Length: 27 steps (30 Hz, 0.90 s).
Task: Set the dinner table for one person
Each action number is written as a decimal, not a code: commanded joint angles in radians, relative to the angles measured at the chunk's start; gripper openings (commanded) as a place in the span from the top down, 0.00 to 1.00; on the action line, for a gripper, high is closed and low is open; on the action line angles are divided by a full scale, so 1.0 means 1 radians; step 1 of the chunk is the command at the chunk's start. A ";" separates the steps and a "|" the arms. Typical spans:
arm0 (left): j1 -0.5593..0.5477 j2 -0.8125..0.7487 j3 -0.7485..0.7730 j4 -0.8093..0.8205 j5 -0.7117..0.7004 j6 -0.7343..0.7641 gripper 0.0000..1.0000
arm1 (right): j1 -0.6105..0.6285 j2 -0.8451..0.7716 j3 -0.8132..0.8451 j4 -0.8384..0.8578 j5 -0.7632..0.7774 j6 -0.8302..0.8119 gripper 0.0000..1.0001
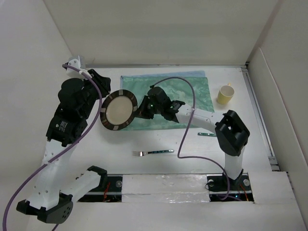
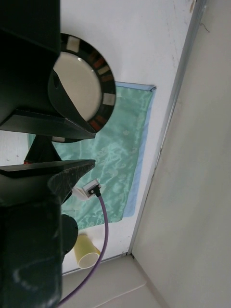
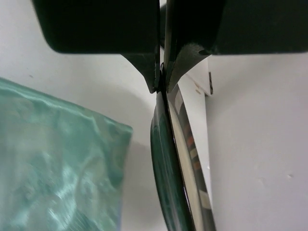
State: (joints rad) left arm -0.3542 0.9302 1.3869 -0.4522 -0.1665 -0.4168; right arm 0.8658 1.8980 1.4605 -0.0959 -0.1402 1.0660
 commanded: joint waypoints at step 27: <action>-0.006 0.019 -0.108 0.029 0.028 0.027 0.80 | -0.493 -0.395 -0.359 0.400 -0.358 0.022 1.00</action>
State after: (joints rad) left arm -0.3542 0.9565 1.2804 -0.4545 -0.1501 -0.4007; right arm 0.3943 1.5455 1.0920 0.1238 -0.4168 1.0924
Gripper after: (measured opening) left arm 0.205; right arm 0.040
